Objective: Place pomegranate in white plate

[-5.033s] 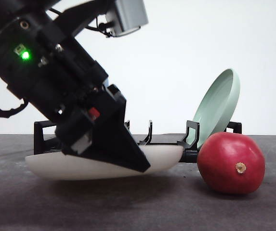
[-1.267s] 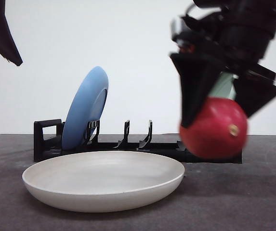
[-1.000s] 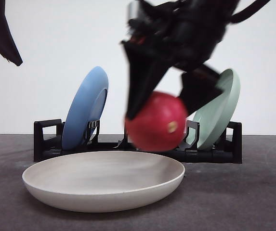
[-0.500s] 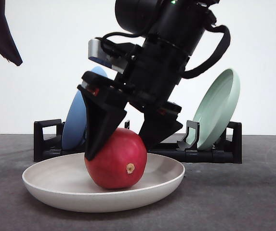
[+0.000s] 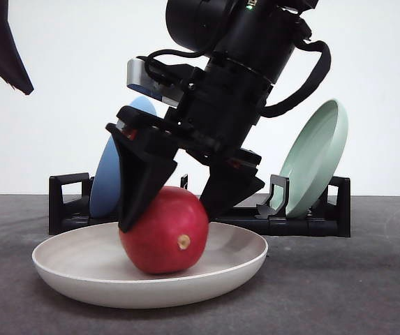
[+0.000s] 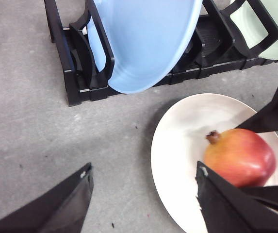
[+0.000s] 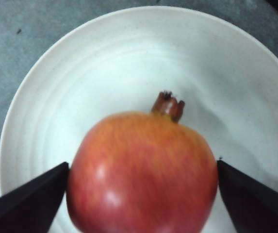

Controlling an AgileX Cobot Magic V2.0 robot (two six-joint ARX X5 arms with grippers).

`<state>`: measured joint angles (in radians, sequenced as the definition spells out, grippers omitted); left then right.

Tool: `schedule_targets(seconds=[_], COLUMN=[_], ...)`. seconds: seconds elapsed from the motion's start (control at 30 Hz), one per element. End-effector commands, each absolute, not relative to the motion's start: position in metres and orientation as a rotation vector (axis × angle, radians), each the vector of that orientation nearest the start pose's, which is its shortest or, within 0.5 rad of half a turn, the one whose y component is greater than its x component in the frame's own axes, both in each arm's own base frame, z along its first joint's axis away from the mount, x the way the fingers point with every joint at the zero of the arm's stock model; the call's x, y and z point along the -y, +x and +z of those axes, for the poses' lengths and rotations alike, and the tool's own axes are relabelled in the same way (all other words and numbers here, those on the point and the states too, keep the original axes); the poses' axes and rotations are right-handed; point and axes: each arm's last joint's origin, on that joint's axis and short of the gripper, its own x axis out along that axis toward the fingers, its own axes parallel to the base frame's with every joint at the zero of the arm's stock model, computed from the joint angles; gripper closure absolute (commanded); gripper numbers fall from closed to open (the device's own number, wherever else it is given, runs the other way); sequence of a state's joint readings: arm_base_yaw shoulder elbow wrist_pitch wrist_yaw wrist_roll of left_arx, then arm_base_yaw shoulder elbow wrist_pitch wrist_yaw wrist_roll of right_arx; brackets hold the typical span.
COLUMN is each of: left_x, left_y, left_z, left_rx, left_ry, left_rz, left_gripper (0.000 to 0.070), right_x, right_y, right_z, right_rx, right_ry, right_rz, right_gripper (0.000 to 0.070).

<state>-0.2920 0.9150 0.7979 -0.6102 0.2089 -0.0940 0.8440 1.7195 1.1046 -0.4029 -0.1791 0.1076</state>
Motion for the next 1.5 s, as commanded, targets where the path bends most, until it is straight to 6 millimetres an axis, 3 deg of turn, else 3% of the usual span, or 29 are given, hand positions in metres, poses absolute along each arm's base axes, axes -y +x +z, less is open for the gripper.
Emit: schedule_targets(seconds=[0.0, 0.13, 0.33, 0.57, 0.9, 1.13, 1.33, 1.47], left_x=[0.059, 0.059, 0.059, 0.059, 0.059, 0.059, 0.058, 0.058], left_y=[0.173, 0.173, 0.173, 0.173, 0.173, 0.173, 0.171, 0.171], left_z=[0.283, 0.283, 0.283, 0.283, 0.283, 0.282, 0.281, 0.280], left_rx=[-0.743, -0.745, -0.745, -0.746, -0.748, -0.757, -0.783, -0.785], left_ry=[-0.056, -0.061, -0.062, -0.062, -0.062, -0.061, -0.060, -0.060], left_rz=[-0.449, -0.447, -0.447, -0.447, -0.447, -0.446, -0.443, -0.442], left_gripper=[0.0307, 0.0307, 0.0307, 0.0307, 0.0307, 0.0307, 0.0307, 0.0306], right_x=[-0.268, -0.266, -0.256, -0.224, -0.147, -0.102, -0.077, -0.074], right_y=[0.227, 0.226, 0.220, 0.212, 0.200, 0.184, 0.173, 0.173], right_z=[0.190, 0.198, 0.226, 0.239, 0.241, 0.231, 0.218, 0.220], right_rx=[-1.032, -1.009, -0.905, -0.757, -0.713, -0.709, -0.716, -0.692], right_ry=[-0.264, -0.255, -0.277, -0.194, -0.032, 0.018, 0.062, 0.066], right_rz=[0.886, 0.888, 0.884, 0.929, 0.830, 0.700, 0.604, 0.595], right_gripper=[0.0028, 0.0028, 0.0030, 0.0031, 0.0033, 0.0033, 0.0034, 0.0033])
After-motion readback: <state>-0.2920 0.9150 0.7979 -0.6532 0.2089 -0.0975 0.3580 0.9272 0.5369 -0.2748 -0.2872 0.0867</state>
